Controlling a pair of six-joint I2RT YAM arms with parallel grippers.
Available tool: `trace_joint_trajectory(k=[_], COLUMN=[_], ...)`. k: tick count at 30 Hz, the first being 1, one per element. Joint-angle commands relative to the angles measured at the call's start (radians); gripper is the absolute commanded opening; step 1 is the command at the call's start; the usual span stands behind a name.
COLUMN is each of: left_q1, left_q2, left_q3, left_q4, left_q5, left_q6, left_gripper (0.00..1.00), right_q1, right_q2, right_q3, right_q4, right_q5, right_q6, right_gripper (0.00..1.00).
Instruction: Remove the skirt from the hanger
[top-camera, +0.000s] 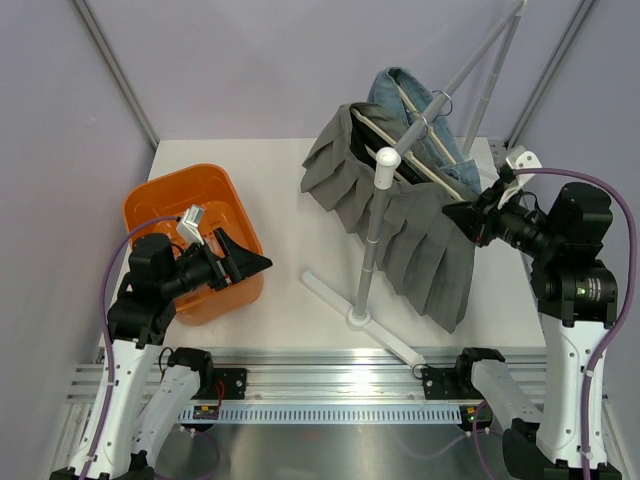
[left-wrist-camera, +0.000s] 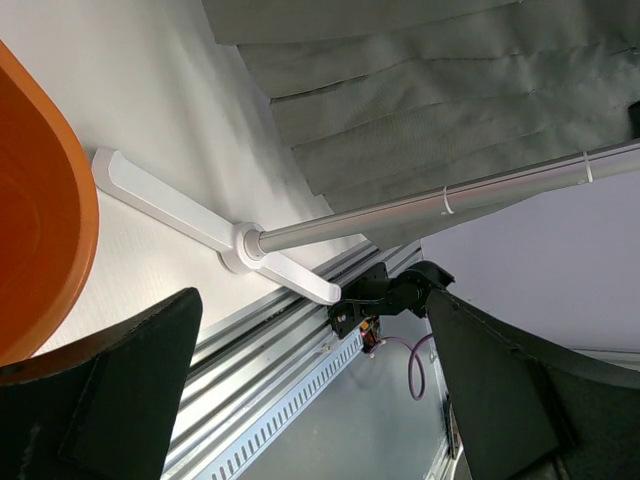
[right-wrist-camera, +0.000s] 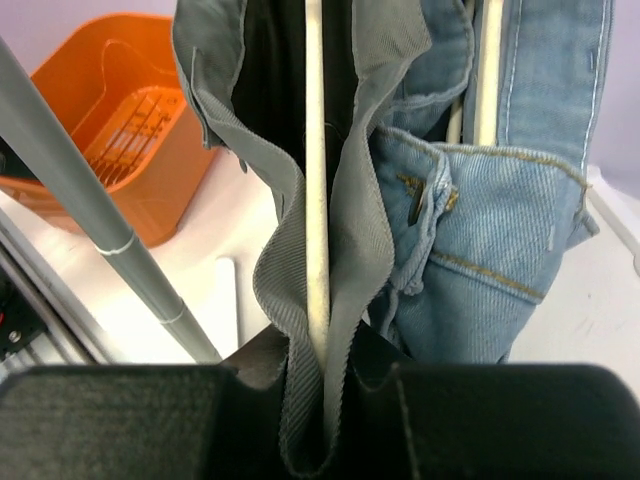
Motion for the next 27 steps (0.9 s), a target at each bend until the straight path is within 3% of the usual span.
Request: trace_joint_trajectory(k=[1, 14, 27], left_q1=[-0.004, -0.004, -0.002], left_q2=[0.002, 0.007, -0.008], left_q3=[0.009, 0.041, 0.044], left_q4=[0.062, 0.042, 0.052], left_q5=[0.030, -0.007, -0.009], left_q6=[0.004, -0.019, -0.068], left_gripper=[0.99, 0.99, 0.99], right_q1=[-0.001, -0.001, -0.001], right_q2=[-0.048, -0.134, -0.181], right_q3=[-0.059, -0.109, -0.084], right_q4=[0.222, 0.396, 0.353], right_q5=[-0.045, -0.029, -0.008], right_q6=[0.027, 0.185, 0.189], right_gripper=[0.00, 0.00, 0.00])
